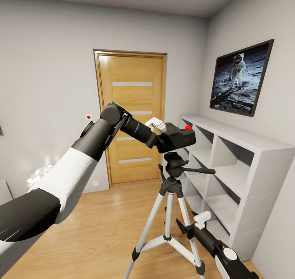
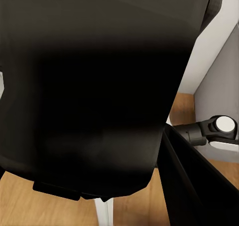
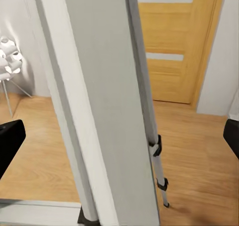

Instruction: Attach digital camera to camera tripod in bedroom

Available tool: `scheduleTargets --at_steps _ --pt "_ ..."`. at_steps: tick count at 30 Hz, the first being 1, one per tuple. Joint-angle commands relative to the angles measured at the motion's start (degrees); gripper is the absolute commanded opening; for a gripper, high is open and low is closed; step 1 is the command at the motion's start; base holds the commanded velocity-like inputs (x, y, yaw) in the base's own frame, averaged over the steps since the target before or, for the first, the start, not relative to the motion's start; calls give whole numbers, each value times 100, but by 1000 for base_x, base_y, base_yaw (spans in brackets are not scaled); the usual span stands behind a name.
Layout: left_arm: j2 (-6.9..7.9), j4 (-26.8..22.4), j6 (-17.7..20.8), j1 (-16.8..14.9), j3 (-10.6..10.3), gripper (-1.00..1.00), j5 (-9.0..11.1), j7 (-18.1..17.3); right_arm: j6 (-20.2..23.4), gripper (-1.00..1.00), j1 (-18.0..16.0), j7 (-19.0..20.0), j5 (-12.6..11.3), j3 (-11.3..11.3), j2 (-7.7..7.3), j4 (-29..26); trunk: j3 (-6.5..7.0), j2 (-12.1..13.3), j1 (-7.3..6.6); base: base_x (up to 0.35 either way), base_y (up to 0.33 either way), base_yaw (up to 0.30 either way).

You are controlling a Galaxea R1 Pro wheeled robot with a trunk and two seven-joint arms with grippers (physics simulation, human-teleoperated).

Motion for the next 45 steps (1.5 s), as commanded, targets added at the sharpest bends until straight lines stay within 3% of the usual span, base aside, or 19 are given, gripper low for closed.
scheduleTargets --at_steps 1,10,11,39,45 --pt "-3 -3 53 -2 6 -100 -64 -66 -16 100 -20 12 -10 11 0 35 -3 -5 2 0 0 0" --pt "-3 -3 53 -3 6 -100 -64 -70 -16 100 -86 8 275 11 8 85 -3 -5 2 0 0 0" --pt "-3 -3 53 -3 4 -100 -64 -70 -16 -100 -93 8 286 12 10 86 -3 -5 2 0 0 0" --pt "9 -3 53 -4 -9 -100 -64 -72 -42 -100 -104 -11 313 5 15 86 -3 -5 2 0 0 0" --pt "14 -3 53 -5 -12 -100 -64 -73 -44 -100 -104 -315 313 14 15 86 -3 -5 2 0 0 0"
